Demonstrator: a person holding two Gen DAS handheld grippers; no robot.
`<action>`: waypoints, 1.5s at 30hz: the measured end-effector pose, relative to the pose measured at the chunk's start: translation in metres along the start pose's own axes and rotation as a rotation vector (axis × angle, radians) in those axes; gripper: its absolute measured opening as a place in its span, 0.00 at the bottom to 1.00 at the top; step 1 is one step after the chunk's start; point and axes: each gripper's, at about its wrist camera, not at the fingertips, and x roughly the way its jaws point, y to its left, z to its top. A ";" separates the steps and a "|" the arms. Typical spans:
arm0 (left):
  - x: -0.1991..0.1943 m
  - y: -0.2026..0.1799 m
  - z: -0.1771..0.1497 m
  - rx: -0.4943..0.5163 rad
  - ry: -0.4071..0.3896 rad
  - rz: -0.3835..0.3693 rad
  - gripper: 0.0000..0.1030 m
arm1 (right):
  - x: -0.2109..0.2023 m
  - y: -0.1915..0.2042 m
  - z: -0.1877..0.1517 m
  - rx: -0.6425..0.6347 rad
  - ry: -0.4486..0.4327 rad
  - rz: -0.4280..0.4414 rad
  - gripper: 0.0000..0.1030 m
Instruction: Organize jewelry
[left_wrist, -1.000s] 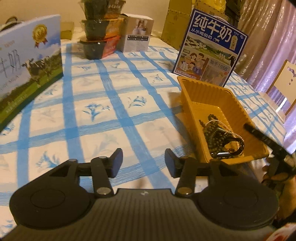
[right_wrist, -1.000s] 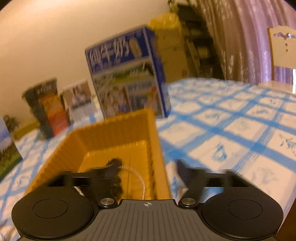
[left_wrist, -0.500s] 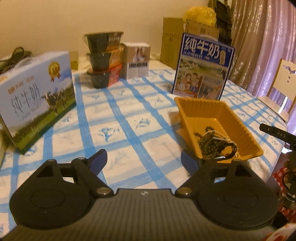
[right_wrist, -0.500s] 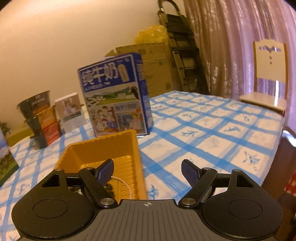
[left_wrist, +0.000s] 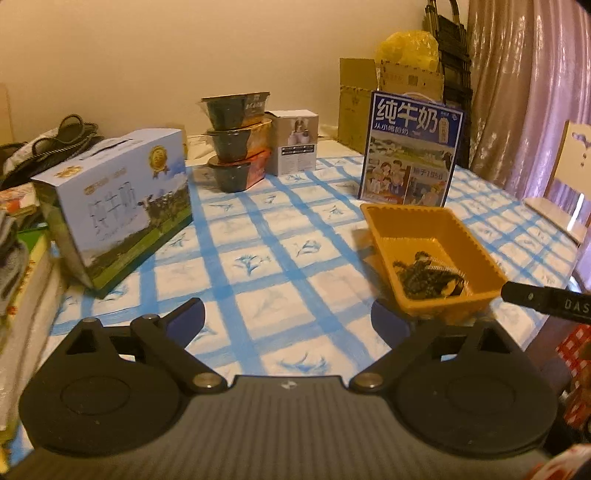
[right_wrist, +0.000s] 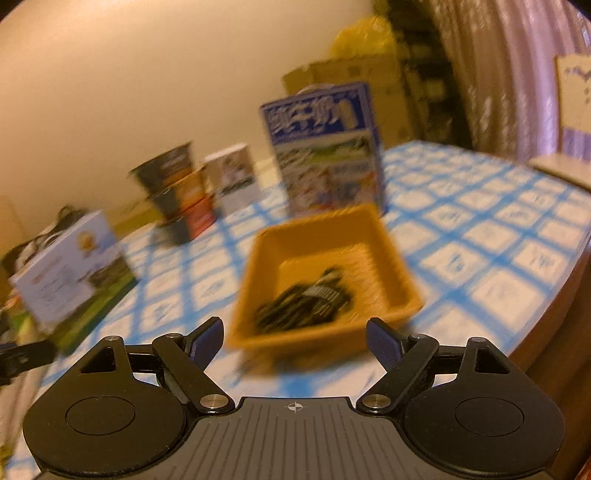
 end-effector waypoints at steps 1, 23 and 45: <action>-0.005 0.000 -0.002 0.009 0.002 0.004 0.93 | -0.003 0.005 -0.002 -0.010 0.019 0.011 0.81; -0.033 -0.002 -0.042 -0.017 0.140 -0.047 0.92 | -0.042 0.045 -0.048 -0.116 0.168 0.037 0.81; -0.026 -0.011 -0.046 0.023 0.169 -0.040 0.92 | -0.038 0.049 -0.054 -0.138 0.188 0.063 0.81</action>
